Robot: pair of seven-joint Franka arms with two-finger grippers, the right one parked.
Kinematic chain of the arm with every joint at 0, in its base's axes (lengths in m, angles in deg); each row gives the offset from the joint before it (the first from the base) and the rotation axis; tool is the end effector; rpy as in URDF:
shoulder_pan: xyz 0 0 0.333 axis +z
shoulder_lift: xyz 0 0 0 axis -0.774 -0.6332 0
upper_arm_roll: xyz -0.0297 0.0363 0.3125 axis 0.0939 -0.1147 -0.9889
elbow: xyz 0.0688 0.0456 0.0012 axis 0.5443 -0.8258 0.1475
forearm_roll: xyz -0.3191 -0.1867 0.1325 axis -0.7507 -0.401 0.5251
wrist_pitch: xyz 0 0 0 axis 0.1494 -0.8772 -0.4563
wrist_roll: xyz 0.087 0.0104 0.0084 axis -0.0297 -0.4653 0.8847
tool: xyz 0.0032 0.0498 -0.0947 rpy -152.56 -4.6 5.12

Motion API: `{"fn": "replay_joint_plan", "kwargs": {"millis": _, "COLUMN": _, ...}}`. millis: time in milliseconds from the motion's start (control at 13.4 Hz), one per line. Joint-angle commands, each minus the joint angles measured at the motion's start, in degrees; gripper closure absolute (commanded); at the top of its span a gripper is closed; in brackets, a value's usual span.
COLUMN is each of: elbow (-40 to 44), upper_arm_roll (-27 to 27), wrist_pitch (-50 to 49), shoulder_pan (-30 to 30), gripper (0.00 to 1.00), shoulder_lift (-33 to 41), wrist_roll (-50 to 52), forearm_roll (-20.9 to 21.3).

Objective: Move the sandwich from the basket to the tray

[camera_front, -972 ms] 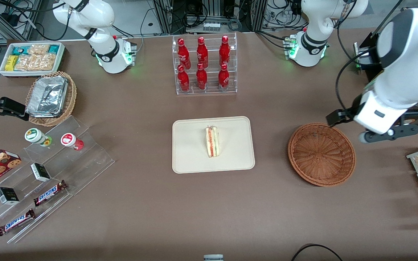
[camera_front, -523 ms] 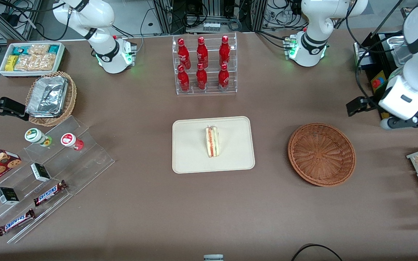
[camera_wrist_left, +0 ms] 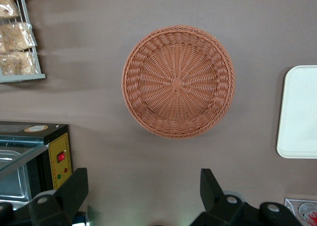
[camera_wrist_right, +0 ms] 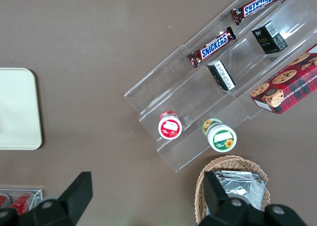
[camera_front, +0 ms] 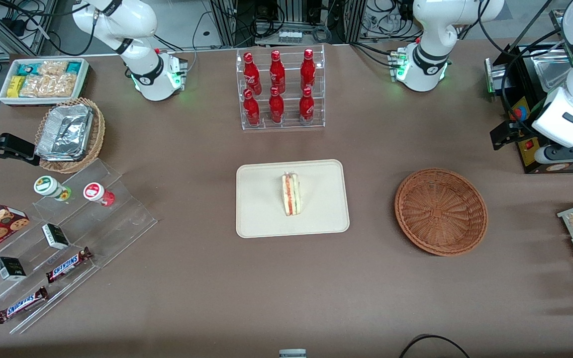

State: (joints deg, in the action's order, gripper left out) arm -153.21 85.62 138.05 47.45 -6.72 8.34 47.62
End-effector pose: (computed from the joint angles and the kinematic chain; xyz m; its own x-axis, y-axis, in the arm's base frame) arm 0.5410 -0.0352 0.5921 0.9979 0.0287 -0.0585 0.0228 -0.9949 -0.0987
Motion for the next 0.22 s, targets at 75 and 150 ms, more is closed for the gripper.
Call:
{"fn": "replay_joint_plan", "kwargs": {"millis": 75, "elbow": 7.1, "upper_arm_roll": 0.7, "wrist_pitch": -2.8, "shoulder_pan": 0.6, "gripper": 0.00, "shoulder_lift": -4.0, "wrist_roll": -1.0, "forearm_roll": 0.1}}
{"fn": "replay_joint_plan", "kwargs": {"millis": 150, "elbow": 7.1, "upper_arm_roll": 0.7, "wrist_pitch": -3.1, "shoulder_pan": 0.7, "gripper": 0.00, "shoulder_lift": -3.9, "wrist_roll": -0.9, "forearm_roll": 0.0}}
